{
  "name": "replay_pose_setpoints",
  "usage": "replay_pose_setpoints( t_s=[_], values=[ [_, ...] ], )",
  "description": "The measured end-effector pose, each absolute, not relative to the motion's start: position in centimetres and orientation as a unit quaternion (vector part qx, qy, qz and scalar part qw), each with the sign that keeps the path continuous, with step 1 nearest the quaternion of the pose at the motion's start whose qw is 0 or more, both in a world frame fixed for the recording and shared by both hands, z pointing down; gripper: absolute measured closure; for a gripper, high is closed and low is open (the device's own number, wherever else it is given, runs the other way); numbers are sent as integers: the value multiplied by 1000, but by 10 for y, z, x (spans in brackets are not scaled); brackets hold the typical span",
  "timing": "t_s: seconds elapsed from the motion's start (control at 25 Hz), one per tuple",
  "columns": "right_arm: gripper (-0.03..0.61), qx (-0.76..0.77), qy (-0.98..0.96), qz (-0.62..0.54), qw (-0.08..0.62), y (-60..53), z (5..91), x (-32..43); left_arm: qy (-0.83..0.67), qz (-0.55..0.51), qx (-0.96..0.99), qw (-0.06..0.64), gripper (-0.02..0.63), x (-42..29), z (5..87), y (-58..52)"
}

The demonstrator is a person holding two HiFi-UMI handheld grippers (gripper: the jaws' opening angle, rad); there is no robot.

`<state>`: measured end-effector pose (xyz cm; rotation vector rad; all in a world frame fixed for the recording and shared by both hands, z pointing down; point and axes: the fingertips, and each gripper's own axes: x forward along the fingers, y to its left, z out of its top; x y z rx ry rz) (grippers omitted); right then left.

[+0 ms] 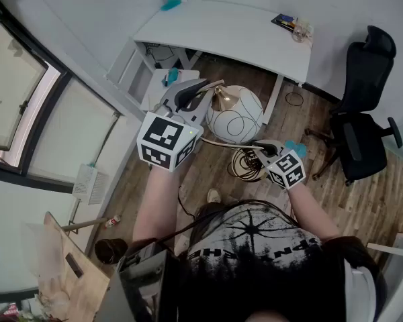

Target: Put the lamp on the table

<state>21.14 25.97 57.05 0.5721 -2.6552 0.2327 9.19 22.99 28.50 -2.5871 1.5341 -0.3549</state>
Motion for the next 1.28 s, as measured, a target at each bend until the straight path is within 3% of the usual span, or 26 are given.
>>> replay_pose_setpoints(
  t_s=[1.28],
  values=[
    [561,186,-959,83,199,236,573,225,523,-124,-842,52,578,108,287,212]
  ],
)
